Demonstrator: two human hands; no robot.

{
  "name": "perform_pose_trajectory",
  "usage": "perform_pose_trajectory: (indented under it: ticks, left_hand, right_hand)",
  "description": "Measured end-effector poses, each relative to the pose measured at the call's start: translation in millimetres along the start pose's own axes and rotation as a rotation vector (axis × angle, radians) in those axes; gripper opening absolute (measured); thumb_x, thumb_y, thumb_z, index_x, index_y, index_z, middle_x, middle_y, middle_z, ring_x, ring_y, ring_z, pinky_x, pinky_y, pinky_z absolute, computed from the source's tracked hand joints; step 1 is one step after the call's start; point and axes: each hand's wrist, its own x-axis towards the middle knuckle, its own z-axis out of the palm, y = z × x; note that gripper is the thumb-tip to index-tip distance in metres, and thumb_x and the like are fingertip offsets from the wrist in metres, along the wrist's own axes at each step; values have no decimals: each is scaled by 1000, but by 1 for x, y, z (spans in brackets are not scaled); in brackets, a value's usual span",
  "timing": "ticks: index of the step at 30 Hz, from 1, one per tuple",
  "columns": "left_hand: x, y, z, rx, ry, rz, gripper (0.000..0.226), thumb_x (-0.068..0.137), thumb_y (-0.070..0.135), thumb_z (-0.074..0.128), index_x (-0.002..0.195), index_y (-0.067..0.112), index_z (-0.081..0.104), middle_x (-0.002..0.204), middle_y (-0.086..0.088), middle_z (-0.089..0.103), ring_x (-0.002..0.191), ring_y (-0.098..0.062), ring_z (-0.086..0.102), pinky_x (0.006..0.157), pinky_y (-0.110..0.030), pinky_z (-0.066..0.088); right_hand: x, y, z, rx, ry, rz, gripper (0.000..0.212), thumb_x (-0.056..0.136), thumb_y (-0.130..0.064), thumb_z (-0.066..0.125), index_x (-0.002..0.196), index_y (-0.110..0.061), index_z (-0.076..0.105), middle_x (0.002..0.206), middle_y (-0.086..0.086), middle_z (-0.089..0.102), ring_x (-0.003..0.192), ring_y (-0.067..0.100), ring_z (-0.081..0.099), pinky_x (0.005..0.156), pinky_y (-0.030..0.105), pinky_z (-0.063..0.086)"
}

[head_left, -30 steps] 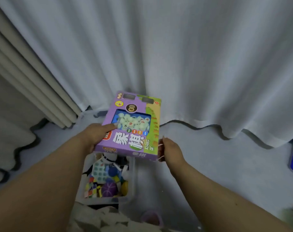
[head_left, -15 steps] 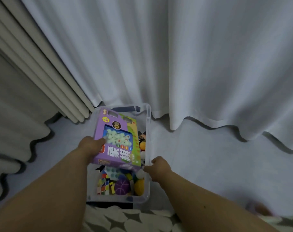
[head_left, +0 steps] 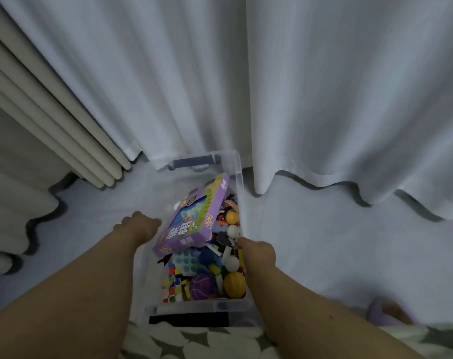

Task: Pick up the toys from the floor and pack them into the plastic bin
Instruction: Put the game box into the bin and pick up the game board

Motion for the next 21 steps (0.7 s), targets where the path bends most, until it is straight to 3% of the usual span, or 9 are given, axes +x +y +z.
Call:
perform_pose_trajectory:
  ticks: [6,10,14,17,21]
  left_hand:
    - [-19,42,8,43,5,160,71,94,45,48,147,3,24,151,-20,29,136,-35,33,109,-34,29]
    - [-56,99,24,73,42,466,55,98,30,45,145,5,30,149,-16,36,134,-31,37,107,-28,28]
    - [-92,155,60,10,-80,751,50,97,22,46,145,12,37,144,-14,44,126,-30,45,101,-29,37]
    - [-114,186,83,22,-163,820,51,98,24,45,146,15,33,145,-12,42,125,-29,46,99,-29,38]
    - [-138,222,110,64,-145,917,28,93,21,46,119,10,49,119,-17,57,103,-32,53,84,-34,44]
  right_hand:
    - [4,-4,-34,134,120,-5,38,77,-19,69,106,4,61,99,17,60,96,34,59,86,39,51]
    - [3,-3,-52,199,195,-1,26,78,-23,68,91,-4,57,97,16,60,97,35,59,91,45,51]
    - [4,4,-65,259,244,26,21,72,-22,67,81,-5,58,90,16,60,86,34,58,78,42,50]
    - [5,5,-79,305,239,61,22,72,-24,66,80,-5,58,88,15,58,80,30,54,72,39,45]
    - [8,-6,-112,322,210,91,21,77,-23,62,77,-3,57,84,14,57,83,30,55,76,38,46]
